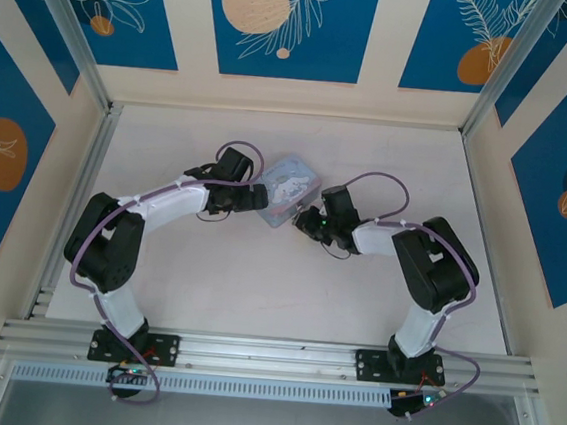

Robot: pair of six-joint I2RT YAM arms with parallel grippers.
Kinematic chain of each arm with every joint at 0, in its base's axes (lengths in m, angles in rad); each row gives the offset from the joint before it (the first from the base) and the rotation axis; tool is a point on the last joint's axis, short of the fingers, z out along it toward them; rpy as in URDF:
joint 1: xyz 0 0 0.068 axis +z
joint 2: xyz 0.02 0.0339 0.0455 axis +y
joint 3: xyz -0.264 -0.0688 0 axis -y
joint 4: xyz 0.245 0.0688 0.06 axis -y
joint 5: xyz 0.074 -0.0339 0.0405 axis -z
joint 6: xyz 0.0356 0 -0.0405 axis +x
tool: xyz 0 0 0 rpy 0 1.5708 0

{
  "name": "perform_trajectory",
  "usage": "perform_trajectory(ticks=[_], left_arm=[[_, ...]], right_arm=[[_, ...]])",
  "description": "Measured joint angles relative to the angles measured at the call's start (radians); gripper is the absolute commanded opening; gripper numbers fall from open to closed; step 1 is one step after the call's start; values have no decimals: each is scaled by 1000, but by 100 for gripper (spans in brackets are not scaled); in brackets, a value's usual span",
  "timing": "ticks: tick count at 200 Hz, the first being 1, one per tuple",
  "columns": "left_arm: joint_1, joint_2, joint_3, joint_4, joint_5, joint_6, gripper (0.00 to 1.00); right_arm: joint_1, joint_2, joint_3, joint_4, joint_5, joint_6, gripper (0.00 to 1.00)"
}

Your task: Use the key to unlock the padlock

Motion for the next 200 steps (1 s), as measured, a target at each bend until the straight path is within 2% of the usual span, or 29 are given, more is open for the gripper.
perform_trajectory(ticks=[9, 23, 30, 92, 116, 154, 200], left_arm=[[0, 0, 0, 0, 0, 0, 100], [0, 0, 0, 0, 4, 0, 100], [0, 0, 0, 0, 6, 0, 100], [0, 6, 0, 5, 14, 0, 100], [0, 6, 0, 7, 18, 0, 100], [0, 6, 0, 8, 29, 0, 100], [0, 7, 0, 8, 36, -5, 100]], right_arm=[[-8, -10, -5, -9, -3, -5, 18], [-19, -21, -10, -26, -5, -20, 39], [-23, -26, -12, -39, -5, -25, 43], [-69, -114, -71, -61, -14, -69, 41], [-82, -113, -78, -35, -45, -90, 45], [-84, -80, -77, 42, -95, -126, 58], [-84, -17, -60, 115, -134, -164, 61]])
